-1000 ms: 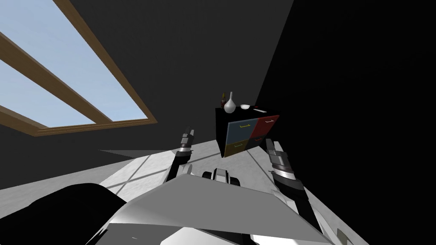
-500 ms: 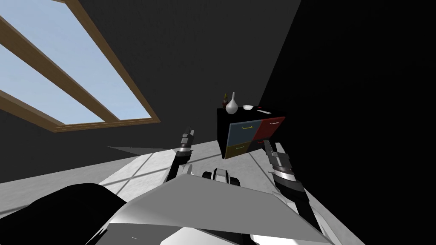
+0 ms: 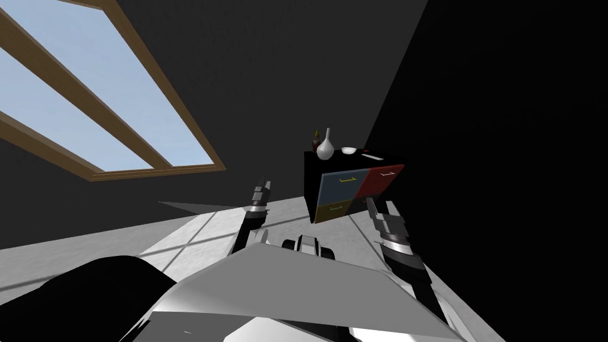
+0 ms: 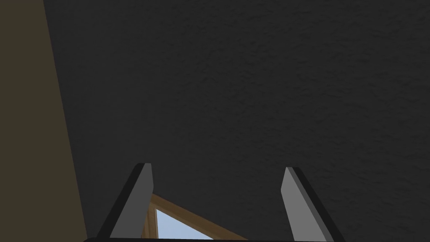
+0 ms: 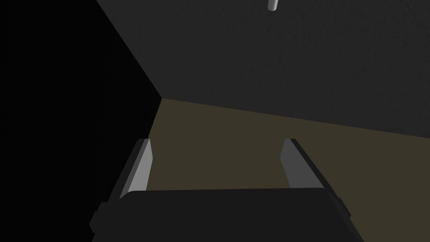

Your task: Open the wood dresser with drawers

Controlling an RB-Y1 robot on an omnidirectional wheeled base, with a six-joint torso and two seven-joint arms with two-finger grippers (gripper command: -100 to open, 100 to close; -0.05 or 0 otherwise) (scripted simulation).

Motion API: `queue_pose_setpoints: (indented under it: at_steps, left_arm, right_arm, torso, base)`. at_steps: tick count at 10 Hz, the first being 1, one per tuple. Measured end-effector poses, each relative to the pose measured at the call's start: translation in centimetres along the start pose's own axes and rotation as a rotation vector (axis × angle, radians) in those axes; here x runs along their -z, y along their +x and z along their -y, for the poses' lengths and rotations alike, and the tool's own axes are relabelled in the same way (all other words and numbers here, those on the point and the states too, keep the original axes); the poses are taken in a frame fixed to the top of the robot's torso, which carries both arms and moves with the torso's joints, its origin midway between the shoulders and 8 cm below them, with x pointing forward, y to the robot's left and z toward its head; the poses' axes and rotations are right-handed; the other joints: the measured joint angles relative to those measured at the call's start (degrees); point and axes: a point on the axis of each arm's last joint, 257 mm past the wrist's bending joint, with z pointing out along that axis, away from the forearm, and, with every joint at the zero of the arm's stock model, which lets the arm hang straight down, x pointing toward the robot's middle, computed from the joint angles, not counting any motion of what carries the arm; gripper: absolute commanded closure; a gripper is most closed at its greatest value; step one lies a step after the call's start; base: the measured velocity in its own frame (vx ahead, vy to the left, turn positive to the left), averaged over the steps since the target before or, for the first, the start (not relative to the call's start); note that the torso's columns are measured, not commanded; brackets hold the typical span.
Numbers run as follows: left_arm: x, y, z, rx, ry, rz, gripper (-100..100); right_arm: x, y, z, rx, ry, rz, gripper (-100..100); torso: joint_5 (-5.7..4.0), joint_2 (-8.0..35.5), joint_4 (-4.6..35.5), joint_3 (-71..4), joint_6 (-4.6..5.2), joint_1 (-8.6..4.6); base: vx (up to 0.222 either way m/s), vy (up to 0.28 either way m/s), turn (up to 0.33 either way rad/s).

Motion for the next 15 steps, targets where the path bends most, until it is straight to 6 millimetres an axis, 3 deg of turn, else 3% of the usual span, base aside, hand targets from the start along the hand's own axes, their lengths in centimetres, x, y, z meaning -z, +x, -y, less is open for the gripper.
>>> queue_pose_setpoints:
  at_steps: [15]
  left_arm:
    - [0.0, 0.0, 0.0, 0.000, 0.000, 0.000, 0]
  right_arm:
    - [2.3, 2.7, 2.0, 0.495, 0.005, -0.083, -100]
  torso:
    - [0.00, 0.0, 0.0, 0.0, 0.00, 0.00]
  base:
    - [0.042, -0.020, 0.067]
